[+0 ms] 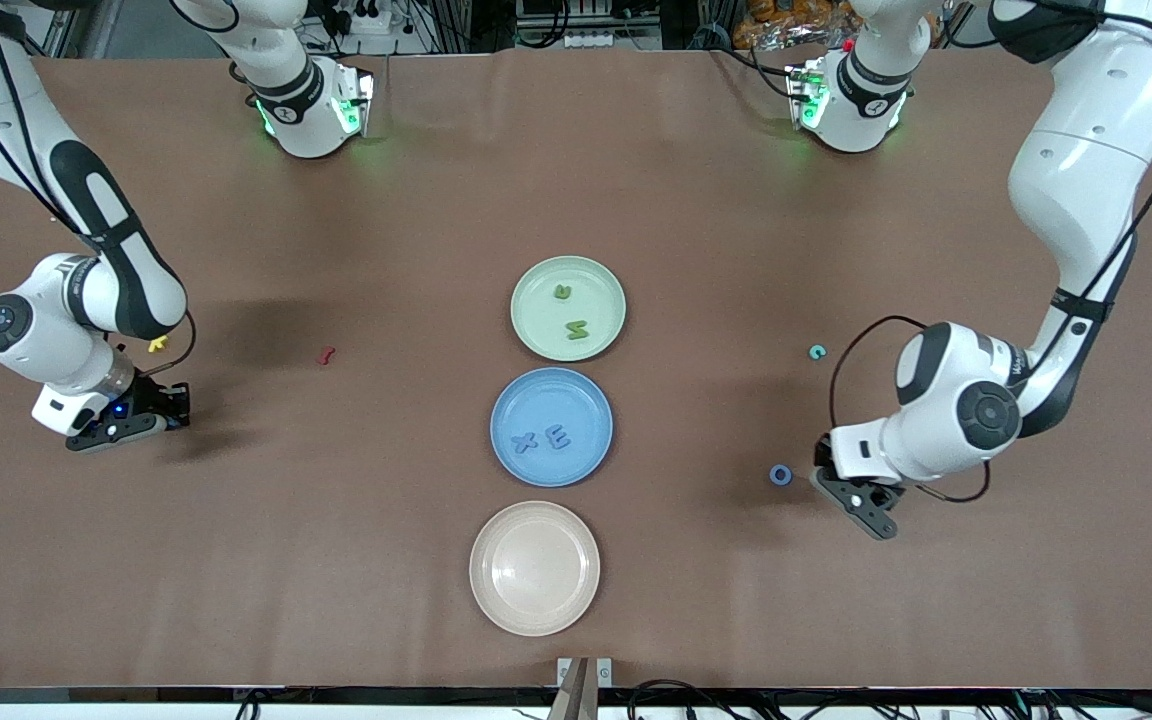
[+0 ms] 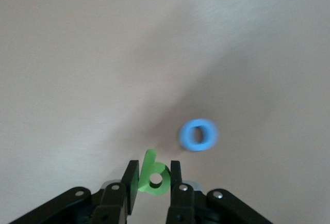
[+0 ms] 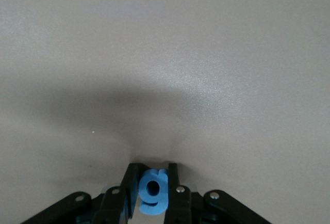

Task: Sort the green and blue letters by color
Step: 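Place the q on the green plate while the right gripper places g on blue plate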

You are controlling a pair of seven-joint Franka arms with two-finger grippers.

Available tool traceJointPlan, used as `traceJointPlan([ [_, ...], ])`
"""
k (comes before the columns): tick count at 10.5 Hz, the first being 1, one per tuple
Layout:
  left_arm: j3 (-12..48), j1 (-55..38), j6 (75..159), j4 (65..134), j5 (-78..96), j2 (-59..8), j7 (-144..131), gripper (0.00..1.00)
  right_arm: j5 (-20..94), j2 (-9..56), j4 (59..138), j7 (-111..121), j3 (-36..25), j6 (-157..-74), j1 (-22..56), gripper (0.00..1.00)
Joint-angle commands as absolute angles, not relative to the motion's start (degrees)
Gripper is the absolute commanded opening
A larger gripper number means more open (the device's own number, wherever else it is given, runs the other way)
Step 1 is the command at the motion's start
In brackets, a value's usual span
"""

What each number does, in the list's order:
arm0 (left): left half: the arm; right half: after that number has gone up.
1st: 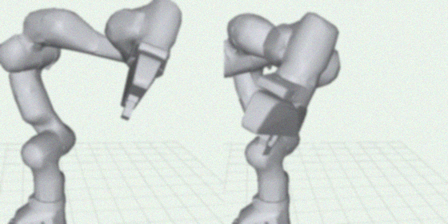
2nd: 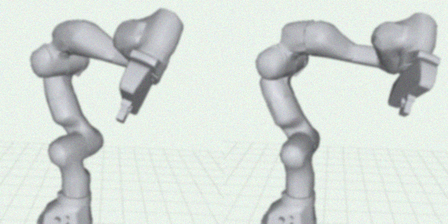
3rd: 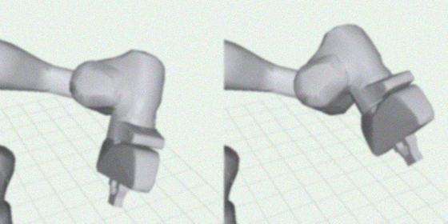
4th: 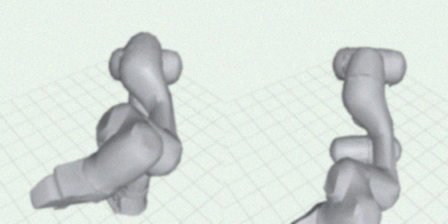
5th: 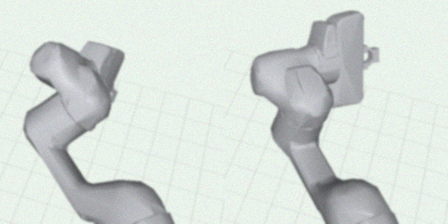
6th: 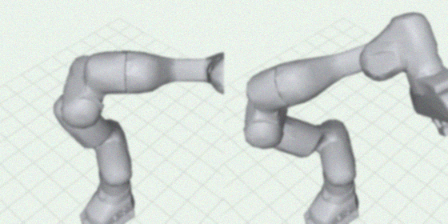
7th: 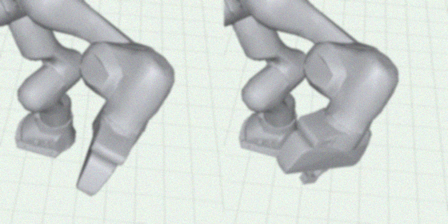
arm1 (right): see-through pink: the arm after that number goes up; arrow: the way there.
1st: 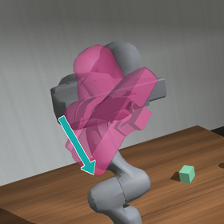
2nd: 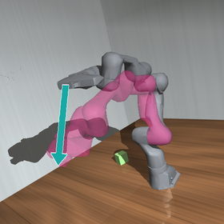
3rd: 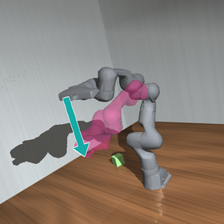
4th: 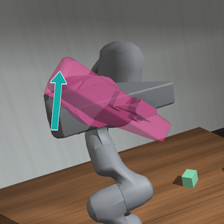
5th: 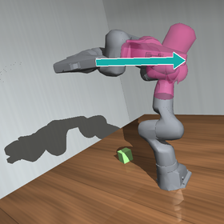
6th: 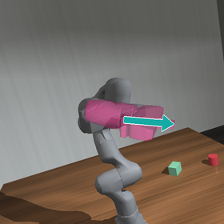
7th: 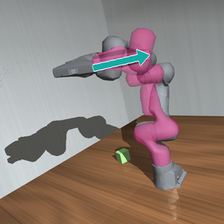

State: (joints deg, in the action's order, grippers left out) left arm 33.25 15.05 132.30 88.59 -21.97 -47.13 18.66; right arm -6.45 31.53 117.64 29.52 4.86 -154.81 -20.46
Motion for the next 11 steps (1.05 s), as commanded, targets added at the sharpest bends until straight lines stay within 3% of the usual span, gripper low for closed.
traceJointPlan([
  [1,39.9,15.8,129.4,97.3,-22.9,-41.5,-1.6,0.0,-5.5,29.4,117.3,24.5,5.5,-152.9,-20.0,0.17],
  [4,47.0,15.0,129.4,102.9,-22.9,-39.6,-26.4,0.0,-0.3,27.1,109.6,7.3,5.4,-139.8,-10.3,0.16],
  [10,48.5,-2.9,133.1,103.1,-26.3,-40.5,-64.2,0.0,3.7,32.0,98.6,-28.2,3.8,-140.4,10.5,0.16],
  [11,48.2,-5.2,133.5,103.0,-26.4,-40.4,-67.6,0.05,3.7,33.9,95.7,-33.0,3.6,-140.4,13.9,0.16],
])
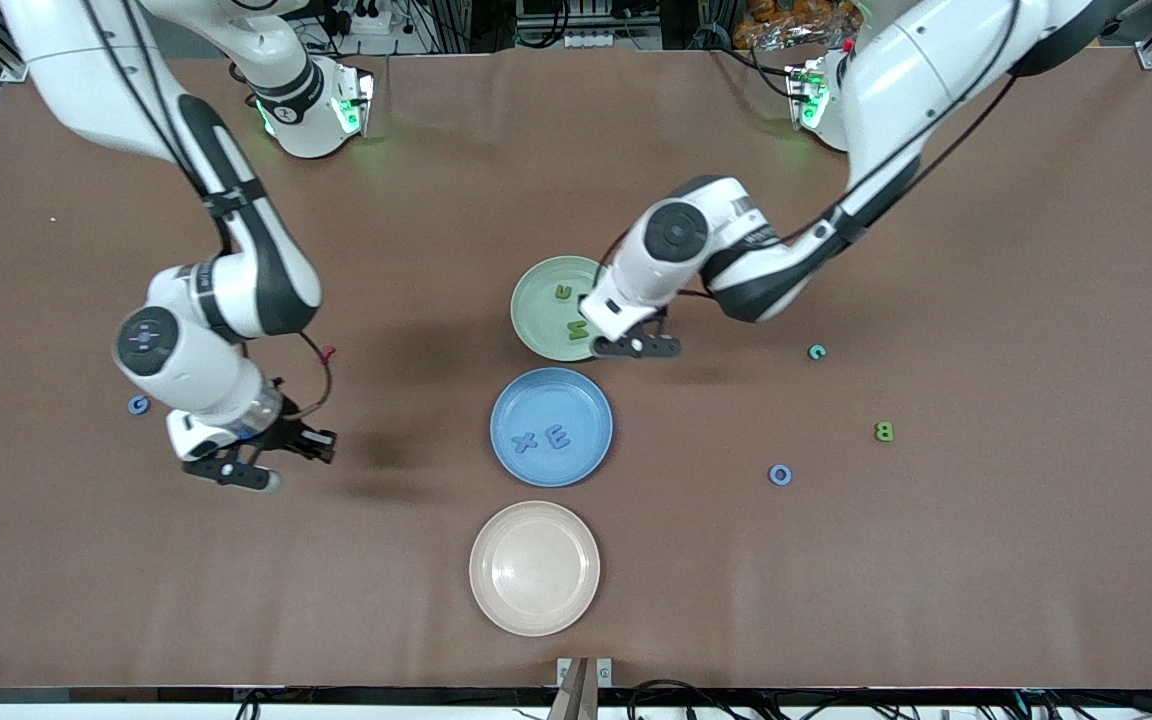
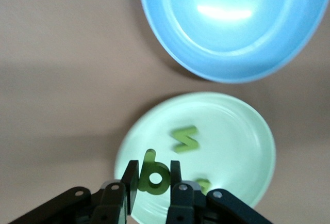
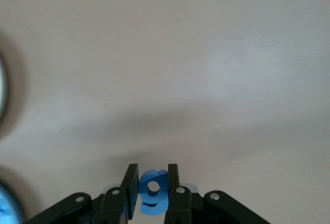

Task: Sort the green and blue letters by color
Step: 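Place the q on the green plate while the right gripper places g on blue plate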

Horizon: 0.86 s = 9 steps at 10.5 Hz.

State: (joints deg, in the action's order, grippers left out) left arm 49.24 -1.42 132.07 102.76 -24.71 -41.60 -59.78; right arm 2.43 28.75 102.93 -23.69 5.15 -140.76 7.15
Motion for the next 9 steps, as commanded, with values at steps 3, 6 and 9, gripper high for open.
traceJointPlan([
  [3,45.6,-7.6,134.5,103.0,-26.5,-40.4,-67.6,1.0,3.5,39.0,88.8,-44.1,-0.2,-140.4,25.4,0.16],
  [6,45.0,-3.3,132.8,103.4,-26.6,-38.2,-63.1,1.0,3.3,39.5,87.0,-52.4,-1.4,-140.4,32.3,0.16],
  [9,45.3,8.8,124.7,106.2,-26.9,-33.0,-40.5,1.0,2.9,39.7,85.1,-60.9,-1.4,-140.4,35.7,0.29],
])
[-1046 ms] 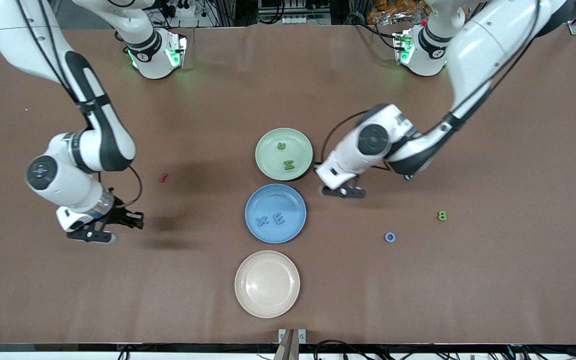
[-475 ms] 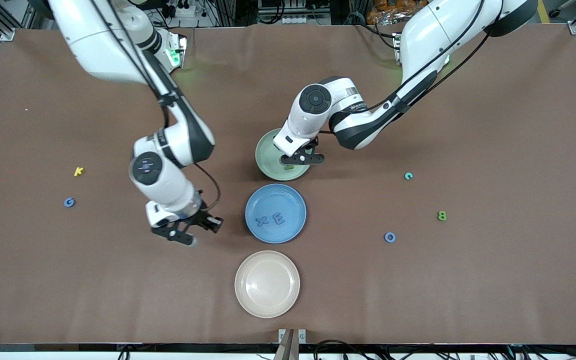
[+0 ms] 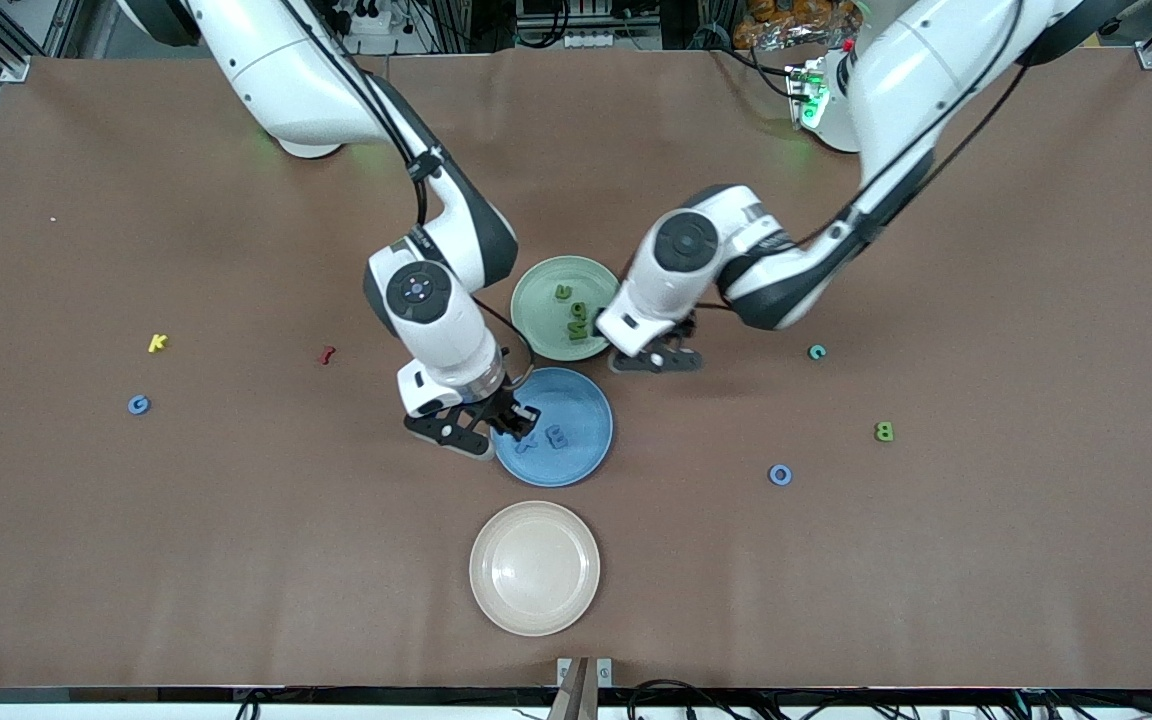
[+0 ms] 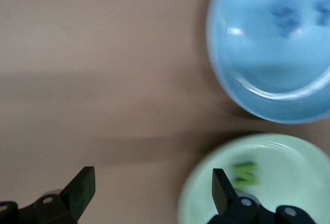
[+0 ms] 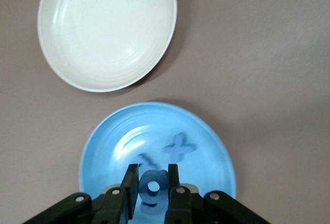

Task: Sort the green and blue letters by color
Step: 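Place the q on the green plate while the right gripper places g on blue plate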

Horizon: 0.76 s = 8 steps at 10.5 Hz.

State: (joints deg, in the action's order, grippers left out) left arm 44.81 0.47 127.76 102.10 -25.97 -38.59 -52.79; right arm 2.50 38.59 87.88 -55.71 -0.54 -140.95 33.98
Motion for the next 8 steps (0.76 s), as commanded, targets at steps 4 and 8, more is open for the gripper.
traceJointPlan([
  [4,45.4,22.0,125.2,112.2,-27.8,-29.7,-24.1,0.89,2.9,39.3,85.4,-59.2,-1.6,-139.5,34.5,1.0],
  [8,45.4,30.7,133.0,117.1,-33.3,-30.4,-23.6,0.77,2.5,33.9,92.0,-46.8,-1.6,-133.4,25.7,1.0],
])
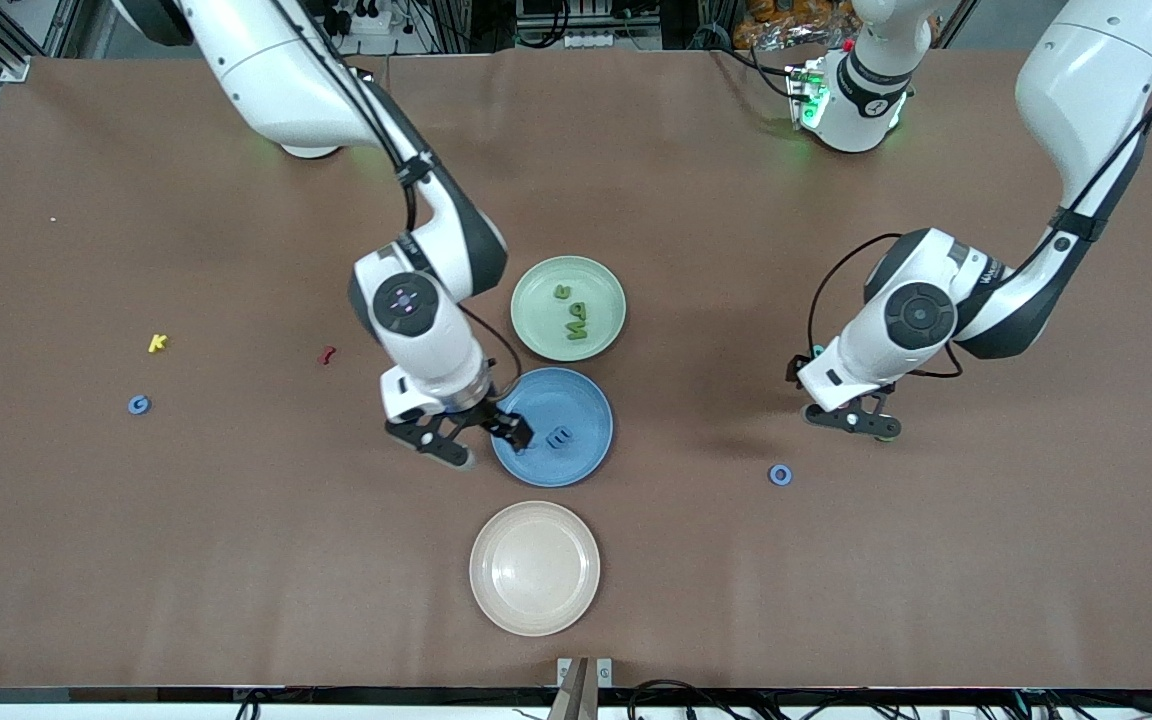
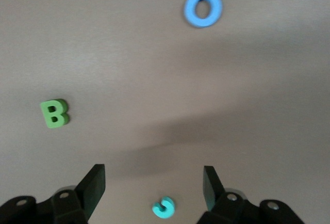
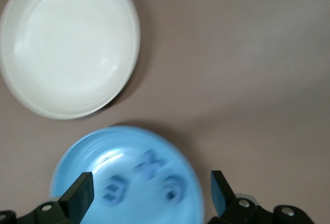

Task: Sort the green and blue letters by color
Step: 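Move the left gripper to the green B while the right gripper reaches blue e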

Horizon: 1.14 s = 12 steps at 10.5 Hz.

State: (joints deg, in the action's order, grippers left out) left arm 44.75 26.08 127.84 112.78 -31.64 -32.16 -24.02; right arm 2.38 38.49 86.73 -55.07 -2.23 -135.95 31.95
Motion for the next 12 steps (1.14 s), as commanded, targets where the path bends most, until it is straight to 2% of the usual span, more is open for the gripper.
traceJointPlan([
  [1,45.4,32.4,133.2,117.1,-33.3,-30.6,-23.7,0.74,2.5,32.1,94.8,-41.8,-1.6,-133.4,22.4,1.0],
  [5,45.0,36.4,135.4,116.5,-33.4,-33.0,-24.9,0.72,2.3,27.9,101.2,-17.9,-1.6,-133.2,7.3,1.0],
  [6,44.9,36.5,135.6,116.3,-33.3,-33.9,-25.0,0.68,2.3,27.3,102.1,-13.2,-1.6,-132.9,4.4,1.0],
  [12,40.8,36.3,140.0,115.2,-38.8,-36.8,-24.9,0.68,1.9,23.1,110.4,23.8,-1.6,-133.2,-13.0,1.0],
])
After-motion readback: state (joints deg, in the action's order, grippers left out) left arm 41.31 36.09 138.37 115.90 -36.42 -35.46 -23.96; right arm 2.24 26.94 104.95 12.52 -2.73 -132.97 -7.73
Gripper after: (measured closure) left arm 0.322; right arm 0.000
